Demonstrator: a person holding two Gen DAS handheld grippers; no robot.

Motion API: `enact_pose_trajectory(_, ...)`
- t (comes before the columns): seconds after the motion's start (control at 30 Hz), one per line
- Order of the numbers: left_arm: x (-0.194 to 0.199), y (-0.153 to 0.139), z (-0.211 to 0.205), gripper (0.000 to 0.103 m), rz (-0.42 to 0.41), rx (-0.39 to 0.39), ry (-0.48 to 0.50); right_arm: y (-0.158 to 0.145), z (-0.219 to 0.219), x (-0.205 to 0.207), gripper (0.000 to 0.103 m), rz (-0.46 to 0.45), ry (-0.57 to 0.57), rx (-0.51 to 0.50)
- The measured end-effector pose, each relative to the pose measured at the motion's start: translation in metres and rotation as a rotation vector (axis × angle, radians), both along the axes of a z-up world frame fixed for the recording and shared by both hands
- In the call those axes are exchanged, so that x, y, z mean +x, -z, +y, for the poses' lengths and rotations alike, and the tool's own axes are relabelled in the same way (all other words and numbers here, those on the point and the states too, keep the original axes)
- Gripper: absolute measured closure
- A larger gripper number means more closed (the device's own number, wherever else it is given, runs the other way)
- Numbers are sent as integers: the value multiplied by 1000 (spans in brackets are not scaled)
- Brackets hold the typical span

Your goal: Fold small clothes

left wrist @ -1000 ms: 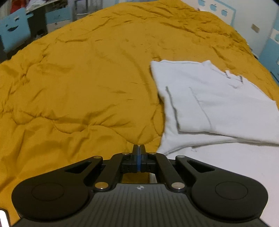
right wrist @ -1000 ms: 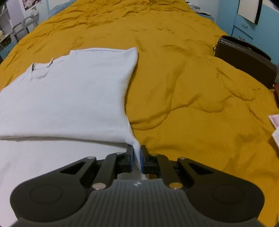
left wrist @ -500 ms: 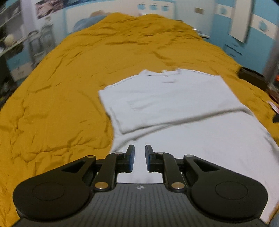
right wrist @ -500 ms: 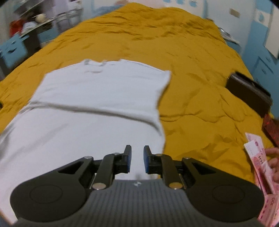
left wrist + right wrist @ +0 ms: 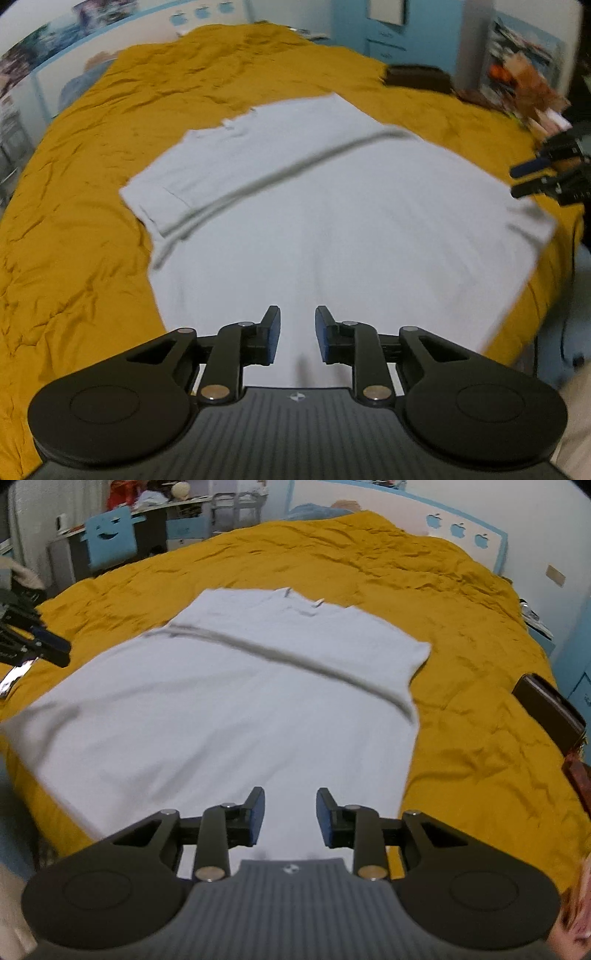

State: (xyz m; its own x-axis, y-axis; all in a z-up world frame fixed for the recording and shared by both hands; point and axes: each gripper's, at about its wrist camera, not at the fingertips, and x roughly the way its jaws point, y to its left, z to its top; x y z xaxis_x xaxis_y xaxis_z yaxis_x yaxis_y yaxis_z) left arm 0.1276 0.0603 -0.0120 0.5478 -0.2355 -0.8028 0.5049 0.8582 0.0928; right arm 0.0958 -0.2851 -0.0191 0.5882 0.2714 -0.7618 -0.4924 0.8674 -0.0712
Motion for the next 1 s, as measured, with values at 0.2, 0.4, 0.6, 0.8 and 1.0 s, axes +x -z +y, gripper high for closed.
enact_pose_trajectory(0.2, -38, 16, -6, 52, 19, 47, 104, 19, -1, -32, 67, 31, -33, -6)
enact_pose_trajectory(0.4, -62, 30, -8, 45, 38, 118, 153, 29, -9, -50, 53, 15, -37, -54)
enact_pose_trajectory(0.6, -80, 41, -9, 37, 10, 207, 193, 38, -12, -60, 45, -18, -70, -137)
enact_pose_trajectory(0.8, -91, 55, -14, 33, -12, 298, 244, 49, -1, -69, 41, -29, -175, -255)
enact_pose_trajectory(1.0, -100, 69, -14, 33, -50, 407, 273, 62, 9, -70, 41, -44, -248, -385)
